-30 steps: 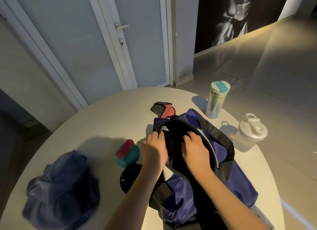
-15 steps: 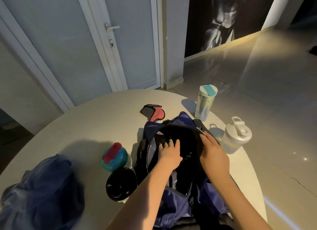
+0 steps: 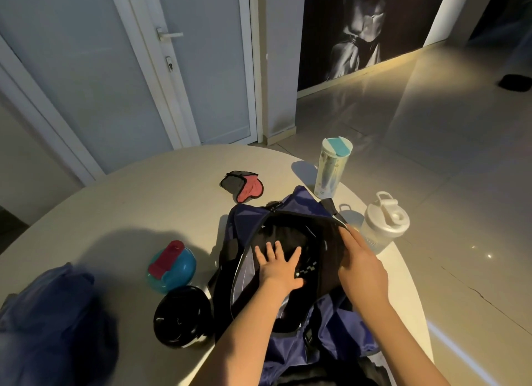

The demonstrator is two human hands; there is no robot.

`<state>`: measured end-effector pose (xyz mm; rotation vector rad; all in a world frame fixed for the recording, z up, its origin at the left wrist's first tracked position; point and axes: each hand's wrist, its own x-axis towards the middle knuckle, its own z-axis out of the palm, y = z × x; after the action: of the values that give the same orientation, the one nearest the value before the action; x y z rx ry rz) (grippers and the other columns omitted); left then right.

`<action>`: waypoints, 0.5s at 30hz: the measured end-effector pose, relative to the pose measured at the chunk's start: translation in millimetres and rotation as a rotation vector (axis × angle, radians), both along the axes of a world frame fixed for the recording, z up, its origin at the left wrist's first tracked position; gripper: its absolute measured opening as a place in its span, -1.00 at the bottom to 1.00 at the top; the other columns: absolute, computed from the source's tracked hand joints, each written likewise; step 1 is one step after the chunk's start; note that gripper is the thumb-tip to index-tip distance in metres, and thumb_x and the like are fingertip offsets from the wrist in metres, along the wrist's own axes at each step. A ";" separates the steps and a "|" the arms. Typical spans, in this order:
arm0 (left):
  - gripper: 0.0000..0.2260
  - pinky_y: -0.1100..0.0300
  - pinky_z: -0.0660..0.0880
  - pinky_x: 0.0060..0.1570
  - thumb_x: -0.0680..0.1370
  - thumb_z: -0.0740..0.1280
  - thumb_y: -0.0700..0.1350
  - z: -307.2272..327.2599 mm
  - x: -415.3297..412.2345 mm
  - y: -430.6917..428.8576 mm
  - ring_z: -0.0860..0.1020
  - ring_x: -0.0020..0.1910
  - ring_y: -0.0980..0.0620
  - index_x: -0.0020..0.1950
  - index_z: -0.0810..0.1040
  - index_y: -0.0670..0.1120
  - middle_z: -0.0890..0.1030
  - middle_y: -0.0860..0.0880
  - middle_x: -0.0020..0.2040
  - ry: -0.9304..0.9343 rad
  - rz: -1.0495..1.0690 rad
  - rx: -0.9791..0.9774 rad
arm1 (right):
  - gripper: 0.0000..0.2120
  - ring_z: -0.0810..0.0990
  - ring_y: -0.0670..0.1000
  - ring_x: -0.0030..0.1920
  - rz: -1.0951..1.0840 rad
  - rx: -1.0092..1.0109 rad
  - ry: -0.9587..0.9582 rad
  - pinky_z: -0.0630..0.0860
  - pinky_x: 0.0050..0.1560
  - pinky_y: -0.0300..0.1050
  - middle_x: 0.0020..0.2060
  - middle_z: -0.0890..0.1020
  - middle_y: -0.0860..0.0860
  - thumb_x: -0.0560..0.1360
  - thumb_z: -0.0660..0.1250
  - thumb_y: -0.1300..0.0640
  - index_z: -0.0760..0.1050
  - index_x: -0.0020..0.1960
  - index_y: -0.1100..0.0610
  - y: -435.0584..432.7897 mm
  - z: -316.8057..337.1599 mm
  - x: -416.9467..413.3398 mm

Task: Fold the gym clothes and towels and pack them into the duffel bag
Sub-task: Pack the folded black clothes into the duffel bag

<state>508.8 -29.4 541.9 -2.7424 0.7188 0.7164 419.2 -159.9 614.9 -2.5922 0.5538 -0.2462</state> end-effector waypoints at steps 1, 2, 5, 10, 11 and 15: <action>-0.30 -0.38 -0.24 0.36 0.58 0.09 0.25 -4.7 0.3 2.7 -0.24 0.49 -0.32 0.53 -0.28 0.12 -0.21 -0.27 0.53 0.014 0.007 -0.004 | -0.44 0.58 0.10 0.09 0.001 0.007 0.000 0.44 -0.23 -0.18 0.46 0.27 -0.13 0.51 0.24 0.28 0.27 0.46 -0.03 0.3 -0.4 -0.4; -0.30 -0.38 -0.25 0.36 0.58 0.09 0.26 -9.2 1.7 5.4 -0.24 0.49 -0.31 0.53 -0.29 0.14 -0.22 -0.26 0.53 0.019 0.012 -0.009 | -0.45 0.58 0.10 0.10 0.002 0.015 -0.001 0.49 -0.18 -0.15 0.47 0.26 -0.12 0.51 0.24 0.28 0.27 0.46 -0.03 0.4 -0.8 -1.2; -0.30 -0.37 -0.29 0.35 0.56 0.06 0.31 -17.7 7.6 10.6 -0.27 0.49 -0.29 0.52 -0.29 0.15 -0.25 -0.22 0.54 0.001 0.008 -0.018 | -0.45 0.57 0.10 0.13 0.006 0.039 0.000 0.53 -0.09 -0.11 0.47 0.26 -0.12 0.51 0.23 0.29 0.27 0.46 -0.03 0.0 -3.3 -5.0; -0.38 -0.31 -0.29 0.39 0.60 -0.03 0.27 -25.2 8.8 14.4 -0.26 0.51 -0.21 0.53 -0.27 0.12 -0.23 -0.12 0.56 -0.106 -0.013 -0.012 | -0.38 0.56 0.11 0.14 0.073 0.082 -0.023 0.52 0.00 -0.11 0.45 0.30 -0.11 0.44 0.21 0.42 0.32 0.43 0.01 -3.6 -7.5 -17.1; -0.40 -0.30 -0.28 0.40 0.61 -0.02 0.24 -25.5 11.4 15.3 -0.25 0.52 -0.19 0.54 -0.25 0.12 -0.22 -0.09 0.56 -0.128 -0.015 -0.027 | -0.37 0.56 0.11 0.15 0.092 0.084 -0.039 0.52 0.03 -0.10 0.44 0.31 -0.10 0.42 0.21 0.44 0.34 0.42 0.02 -5.1 -7.0 -19.2; -0.43 -0.23 -0.21 0.42 0.65 0.06 0.10 -22.6 24.0 14.0 -0.23 0.53 -0.16 0.55 -0.20 0.13 -0.17 -0.03 0.57 -0.155 0.005 -0.068 | -0.37 0.54 0.10 0.21 0.119 0.099 -0.114 0.48 0.11 -0.12 0.41 0.37 -0.10 0.38 0.22 0.47 0.40 0.38 0.03 -12.5 -3.9 -23.7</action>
<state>532.8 -15.4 519.3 -2.8235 0.7152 0.4822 395.6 -172.4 611.0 -2.4867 0.3606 -0.3163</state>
